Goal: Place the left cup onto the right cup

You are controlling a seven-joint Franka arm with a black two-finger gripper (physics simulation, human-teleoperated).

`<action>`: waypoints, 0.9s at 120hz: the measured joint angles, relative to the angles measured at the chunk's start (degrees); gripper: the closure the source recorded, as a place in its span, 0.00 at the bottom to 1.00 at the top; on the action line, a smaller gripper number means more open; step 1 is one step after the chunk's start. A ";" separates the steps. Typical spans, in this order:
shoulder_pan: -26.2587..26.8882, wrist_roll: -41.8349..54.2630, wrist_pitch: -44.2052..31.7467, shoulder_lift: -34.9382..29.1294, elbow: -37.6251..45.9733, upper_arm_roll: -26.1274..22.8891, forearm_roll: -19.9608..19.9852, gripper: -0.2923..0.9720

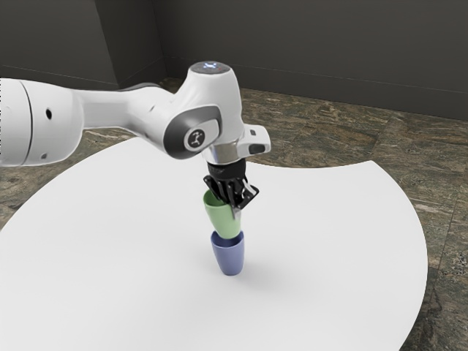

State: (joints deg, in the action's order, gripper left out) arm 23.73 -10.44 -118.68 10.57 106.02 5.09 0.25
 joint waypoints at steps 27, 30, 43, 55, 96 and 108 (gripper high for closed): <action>-0.10 -0.38 0.02 1.06 -0.75 0.08 -0.10 0.85; -0.13 -0.41 0.03 1.24 -0.94 0.08 -0.13 0.85; -0.31 -0.52 0.03 2.15 -1.57 0.15 -0.26 0.85; -0.35 -0.60 0.05 2.52 -2.04 0.21 -0.36 0.85; -0.41 -0.81 0.07 3.06 -1.88 0.64 -0.41 0.85; -0.55 -0.84 0.08 3.45 -1.81 0.84 -0.40 0.85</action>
State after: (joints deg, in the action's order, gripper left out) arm 23.18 -11.27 -118.59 14.01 104.21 5.92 -0.15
